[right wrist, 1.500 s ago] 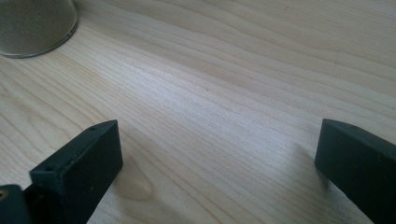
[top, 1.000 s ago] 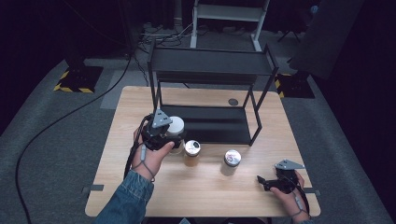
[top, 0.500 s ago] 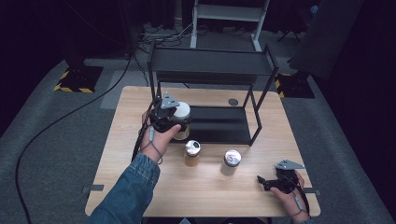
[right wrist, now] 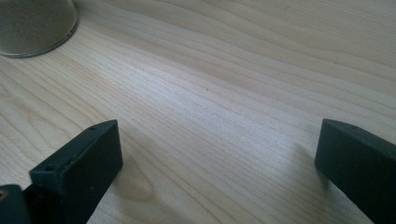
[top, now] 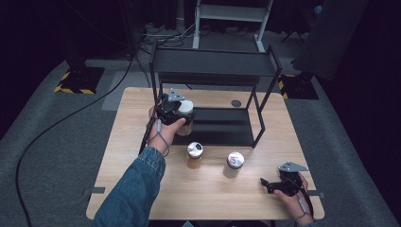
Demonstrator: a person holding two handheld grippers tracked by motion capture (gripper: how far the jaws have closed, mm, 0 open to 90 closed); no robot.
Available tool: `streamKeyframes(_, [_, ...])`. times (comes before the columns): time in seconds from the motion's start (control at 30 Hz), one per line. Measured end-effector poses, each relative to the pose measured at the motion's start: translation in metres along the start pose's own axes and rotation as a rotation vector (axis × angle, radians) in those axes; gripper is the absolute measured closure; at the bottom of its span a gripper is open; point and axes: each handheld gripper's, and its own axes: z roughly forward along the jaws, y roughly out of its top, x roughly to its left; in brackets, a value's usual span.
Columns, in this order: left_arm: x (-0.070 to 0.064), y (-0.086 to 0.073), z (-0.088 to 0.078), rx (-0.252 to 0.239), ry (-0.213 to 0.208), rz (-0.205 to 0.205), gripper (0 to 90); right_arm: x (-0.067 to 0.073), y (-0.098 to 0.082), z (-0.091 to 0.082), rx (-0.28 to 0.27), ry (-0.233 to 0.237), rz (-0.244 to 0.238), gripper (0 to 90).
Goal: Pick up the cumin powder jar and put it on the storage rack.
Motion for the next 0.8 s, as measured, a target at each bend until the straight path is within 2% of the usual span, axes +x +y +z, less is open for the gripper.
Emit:
streamKeyframes(0.23, [0.003,-0.004,0.019,0.04,0.037,-0.025,33.5,0.0,0.0,0.0,0.001,0.0,0.002,0.6])
streamKeyframes(0.43, [0.014,-0.013,0.031,0.066,0.056,-0.037,33.5,0.0,0.0,0.0,0.001,0.0,0.002,0.7])
streamKeyframes(0.73, [0.018,-0.022,0.041,0.086,0.063,-0.056,33.6,0.0,0.0,0.0,0.0,0.0,0.0,0.6])
streamKeyframes(0.8, [0.017,-0.023,0.042,0.091,0.062,-0.048,33.5,0.0,0.0,0.0,-0.001,0.0,0.0,0.6])
